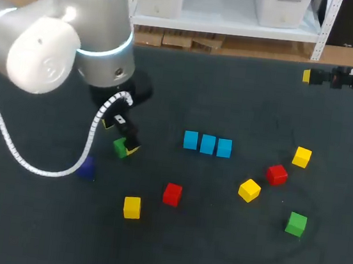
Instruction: Place the blue cubes, place green cubes on the blue cubes, place the yellow cubes on the green cubes, then place the red cubes on the yellow cubes, and place purple cube on the red cubes.
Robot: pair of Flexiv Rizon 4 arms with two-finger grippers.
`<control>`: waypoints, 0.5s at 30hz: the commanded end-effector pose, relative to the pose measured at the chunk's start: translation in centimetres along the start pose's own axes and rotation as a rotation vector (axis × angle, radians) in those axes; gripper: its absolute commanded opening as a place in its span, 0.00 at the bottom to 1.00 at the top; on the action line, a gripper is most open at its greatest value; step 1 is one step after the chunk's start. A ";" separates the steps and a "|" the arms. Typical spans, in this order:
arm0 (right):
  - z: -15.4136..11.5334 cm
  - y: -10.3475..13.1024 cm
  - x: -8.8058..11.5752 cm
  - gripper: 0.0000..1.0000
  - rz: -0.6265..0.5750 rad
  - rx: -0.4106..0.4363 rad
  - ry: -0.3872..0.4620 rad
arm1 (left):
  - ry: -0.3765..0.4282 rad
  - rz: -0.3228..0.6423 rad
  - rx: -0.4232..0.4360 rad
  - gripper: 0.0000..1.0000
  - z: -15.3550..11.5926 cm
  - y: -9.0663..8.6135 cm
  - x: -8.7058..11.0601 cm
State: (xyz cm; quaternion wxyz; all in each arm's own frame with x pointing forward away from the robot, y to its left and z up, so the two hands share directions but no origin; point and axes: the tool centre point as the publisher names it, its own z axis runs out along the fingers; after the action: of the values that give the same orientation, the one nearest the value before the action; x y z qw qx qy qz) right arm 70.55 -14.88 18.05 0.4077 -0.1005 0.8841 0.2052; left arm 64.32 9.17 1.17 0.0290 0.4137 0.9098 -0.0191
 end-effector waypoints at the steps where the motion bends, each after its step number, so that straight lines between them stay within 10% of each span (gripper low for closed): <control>1: 0.0 -0.1 0.0 1.00 -0.001 -0.003 0.000 | -0.002 0.012 0.010 1.00 0.4 0.1 -0.1; 15: 0.0 -0.1 0.0 1.00 -0.001 -0.003 0.000 | 0.072 0.043 0.045 0.95 1.5 -0.5 -1.1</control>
State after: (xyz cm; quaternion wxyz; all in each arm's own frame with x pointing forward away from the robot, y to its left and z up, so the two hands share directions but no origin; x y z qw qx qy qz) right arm 70.55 -14.88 18.05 0.4077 -0.1005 0.8841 0.2052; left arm 63.99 8.33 -0.05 0.0004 0.4337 0.9007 -0.0263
